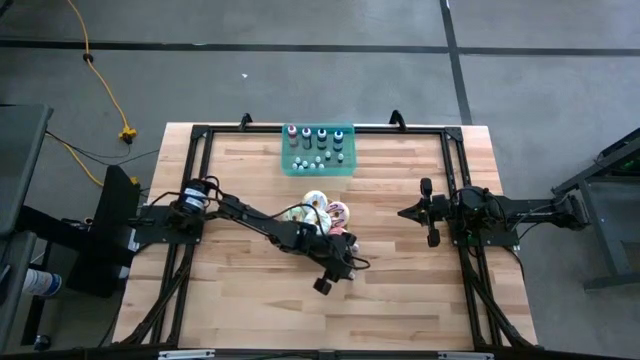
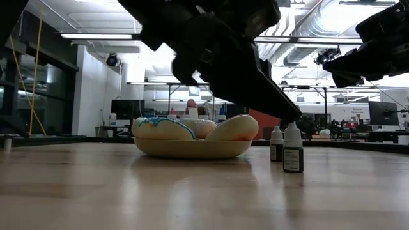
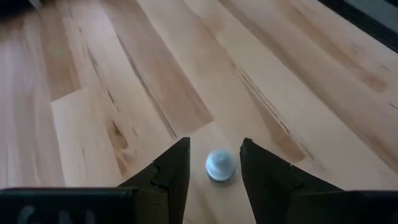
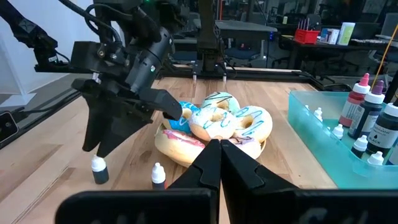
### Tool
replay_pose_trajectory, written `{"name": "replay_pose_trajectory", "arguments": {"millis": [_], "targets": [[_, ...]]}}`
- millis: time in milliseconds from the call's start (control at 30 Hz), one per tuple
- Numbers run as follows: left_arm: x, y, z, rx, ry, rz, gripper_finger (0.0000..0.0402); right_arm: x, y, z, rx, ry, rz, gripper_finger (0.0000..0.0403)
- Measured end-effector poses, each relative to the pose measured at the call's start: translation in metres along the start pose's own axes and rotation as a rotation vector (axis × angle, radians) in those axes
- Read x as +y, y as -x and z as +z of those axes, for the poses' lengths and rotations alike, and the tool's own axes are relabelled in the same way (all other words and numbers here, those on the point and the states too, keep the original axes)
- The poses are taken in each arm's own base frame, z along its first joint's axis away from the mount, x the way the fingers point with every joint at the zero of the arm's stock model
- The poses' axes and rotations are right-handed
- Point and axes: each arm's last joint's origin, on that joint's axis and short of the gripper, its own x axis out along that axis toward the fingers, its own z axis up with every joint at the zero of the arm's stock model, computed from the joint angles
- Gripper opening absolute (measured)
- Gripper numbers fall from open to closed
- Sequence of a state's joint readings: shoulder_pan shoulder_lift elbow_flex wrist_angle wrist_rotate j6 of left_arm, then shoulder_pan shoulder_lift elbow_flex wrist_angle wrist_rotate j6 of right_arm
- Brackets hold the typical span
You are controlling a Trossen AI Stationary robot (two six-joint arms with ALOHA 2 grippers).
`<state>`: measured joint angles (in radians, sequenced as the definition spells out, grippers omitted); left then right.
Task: Pick & Place food coloring
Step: Put the small black food coloring bottle into the green container
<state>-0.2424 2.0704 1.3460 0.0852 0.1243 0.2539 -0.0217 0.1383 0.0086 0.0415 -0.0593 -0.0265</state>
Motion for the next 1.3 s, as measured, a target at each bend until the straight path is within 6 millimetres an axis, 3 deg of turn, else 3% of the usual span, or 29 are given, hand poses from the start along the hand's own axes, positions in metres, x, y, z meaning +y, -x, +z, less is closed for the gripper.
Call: {"name": "replay_pose_trajectory", "arguments": {"millis": [300, 1100, 1300], "targets": [[-0.002, -0.012, -0.013, 0.034, 0.027, -0.007, 0.0133, 0.000, 0.000, 0.000, 0.000, 0.000, 0.001, 0.0000], [-0.001, -0.018, -0.015, 0.015, 0.058, -0.003, 0.0133, 0.000, 0.000, 0.000, 0.001, 0.000, 0.000, 0.0000], [-0.002, -0.018, -0.015, 0.008, 0.073, -0.027, 0.0104, 0.000, 0.000, 0.000, 0.000, 0.000, 0.000, 0.0000]]}}
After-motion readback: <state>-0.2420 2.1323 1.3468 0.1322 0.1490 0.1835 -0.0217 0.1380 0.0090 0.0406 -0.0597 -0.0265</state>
